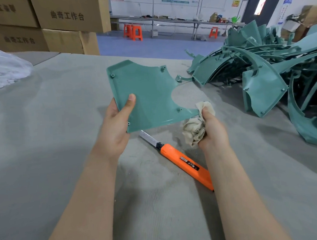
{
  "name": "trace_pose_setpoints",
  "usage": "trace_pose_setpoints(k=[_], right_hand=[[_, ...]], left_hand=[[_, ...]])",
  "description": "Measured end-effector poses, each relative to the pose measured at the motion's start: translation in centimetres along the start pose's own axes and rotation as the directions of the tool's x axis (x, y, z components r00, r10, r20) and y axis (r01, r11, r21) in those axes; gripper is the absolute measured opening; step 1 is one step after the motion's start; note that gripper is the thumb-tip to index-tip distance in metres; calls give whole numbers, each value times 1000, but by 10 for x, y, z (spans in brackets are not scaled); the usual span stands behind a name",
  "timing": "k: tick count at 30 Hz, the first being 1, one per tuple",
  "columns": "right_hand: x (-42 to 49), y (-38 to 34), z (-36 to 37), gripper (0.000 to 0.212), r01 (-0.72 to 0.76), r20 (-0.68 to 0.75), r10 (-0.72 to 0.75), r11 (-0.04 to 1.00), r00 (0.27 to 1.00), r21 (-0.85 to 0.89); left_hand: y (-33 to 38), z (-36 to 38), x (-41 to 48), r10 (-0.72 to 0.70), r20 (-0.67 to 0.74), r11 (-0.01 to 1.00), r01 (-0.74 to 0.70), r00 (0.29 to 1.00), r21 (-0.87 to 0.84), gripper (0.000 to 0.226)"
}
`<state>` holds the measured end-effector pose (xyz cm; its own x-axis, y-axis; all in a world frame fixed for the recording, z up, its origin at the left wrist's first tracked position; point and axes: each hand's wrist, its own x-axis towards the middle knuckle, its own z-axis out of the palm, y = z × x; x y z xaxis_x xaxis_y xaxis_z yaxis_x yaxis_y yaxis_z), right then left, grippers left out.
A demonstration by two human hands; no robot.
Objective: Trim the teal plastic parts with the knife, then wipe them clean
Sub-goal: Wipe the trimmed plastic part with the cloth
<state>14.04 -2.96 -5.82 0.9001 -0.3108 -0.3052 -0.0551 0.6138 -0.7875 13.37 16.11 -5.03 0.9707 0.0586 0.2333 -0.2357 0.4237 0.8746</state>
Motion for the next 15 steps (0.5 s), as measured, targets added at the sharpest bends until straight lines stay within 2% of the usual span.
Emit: trace_pose_setpoints(k=[4, 7, 10, 12, 15], right_hand=[[0, -3, -2, 23, -20, -9, 20, 1000, 1000, 20], [-8, 0, 5, 21, -142, 105, 142, 990, 984, -12], [-14, 3, 10, 23, -222, 195, 231, 973, 953, -64], [-15, 4, 11, 24, -200, 183, 214, 975, 959, -94], [-10, 7, 10, 27, -39, 75, 58, 972, 996, -232]], left_hand=[[-1, -3, 1, -32, -70, 999, 30, 997, -41, 27], [-3, -1, 1, -19, -61, 999, 21, 998, 32, 30], [-4, -3, 2, -24, -84, 999, 26, 996, 31, 27], [-4, -5, 4, -43, -120, 999, 42, 992, -8, 23], [-6, -3, 5, -80, -157, 997, 77, 984, -28, 23]])
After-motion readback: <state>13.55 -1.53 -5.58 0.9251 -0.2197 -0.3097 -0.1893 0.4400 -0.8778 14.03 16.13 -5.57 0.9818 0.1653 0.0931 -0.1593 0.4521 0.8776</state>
